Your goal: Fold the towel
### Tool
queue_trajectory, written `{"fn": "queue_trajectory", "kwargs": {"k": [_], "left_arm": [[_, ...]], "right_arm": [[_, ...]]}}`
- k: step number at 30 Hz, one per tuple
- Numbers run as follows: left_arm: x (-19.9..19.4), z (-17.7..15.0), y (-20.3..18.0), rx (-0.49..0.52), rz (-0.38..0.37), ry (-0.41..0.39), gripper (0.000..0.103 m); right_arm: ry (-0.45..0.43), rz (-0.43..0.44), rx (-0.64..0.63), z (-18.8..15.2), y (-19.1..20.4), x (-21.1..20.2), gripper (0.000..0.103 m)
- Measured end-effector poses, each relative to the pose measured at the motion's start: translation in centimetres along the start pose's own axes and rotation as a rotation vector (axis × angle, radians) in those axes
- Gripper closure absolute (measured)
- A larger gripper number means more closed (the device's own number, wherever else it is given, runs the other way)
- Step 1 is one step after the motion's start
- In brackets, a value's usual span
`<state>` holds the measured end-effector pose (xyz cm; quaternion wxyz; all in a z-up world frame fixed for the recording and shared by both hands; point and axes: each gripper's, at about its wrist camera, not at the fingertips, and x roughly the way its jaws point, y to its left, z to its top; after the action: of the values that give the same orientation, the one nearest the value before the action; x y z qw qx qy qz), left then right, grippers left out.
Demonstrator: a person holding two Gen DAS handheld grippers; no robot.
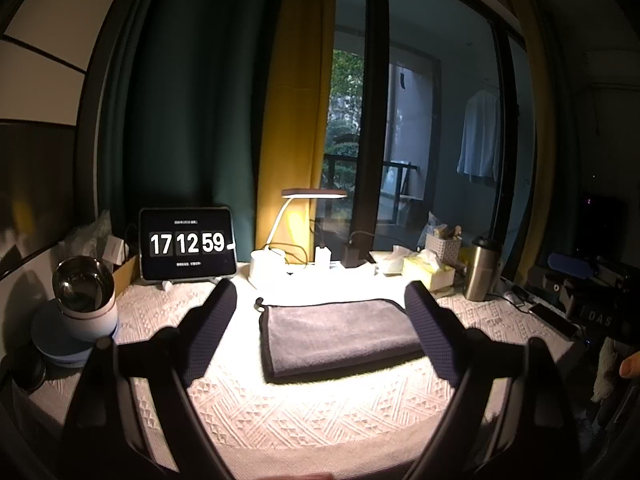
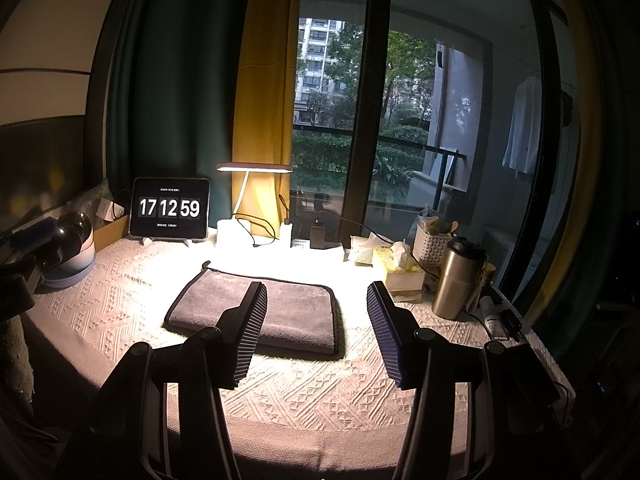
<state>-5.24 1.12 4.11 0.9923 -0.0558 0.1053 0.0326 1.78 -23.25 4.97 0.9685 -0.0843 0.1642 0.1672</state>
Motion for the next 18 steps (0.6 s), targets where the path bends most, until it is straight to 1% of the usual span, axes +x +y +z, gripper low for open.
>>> {"fn": "queue_trajectory", "kwargs": {"k": [17,18], "left_arm": [[0.21,-0.36,-0.20,0.003,-0.004,0.005,0.016],[0.16,-0.59,-0.31,0.009,-0.009,-0.007,0.016]], "right_arm": [[0.003,0.005,-0.001,-0.13,0.34,0.26,0.048],[0.003,0.006,-0.001,-0.15,0.42,0.32,0.048]]}}
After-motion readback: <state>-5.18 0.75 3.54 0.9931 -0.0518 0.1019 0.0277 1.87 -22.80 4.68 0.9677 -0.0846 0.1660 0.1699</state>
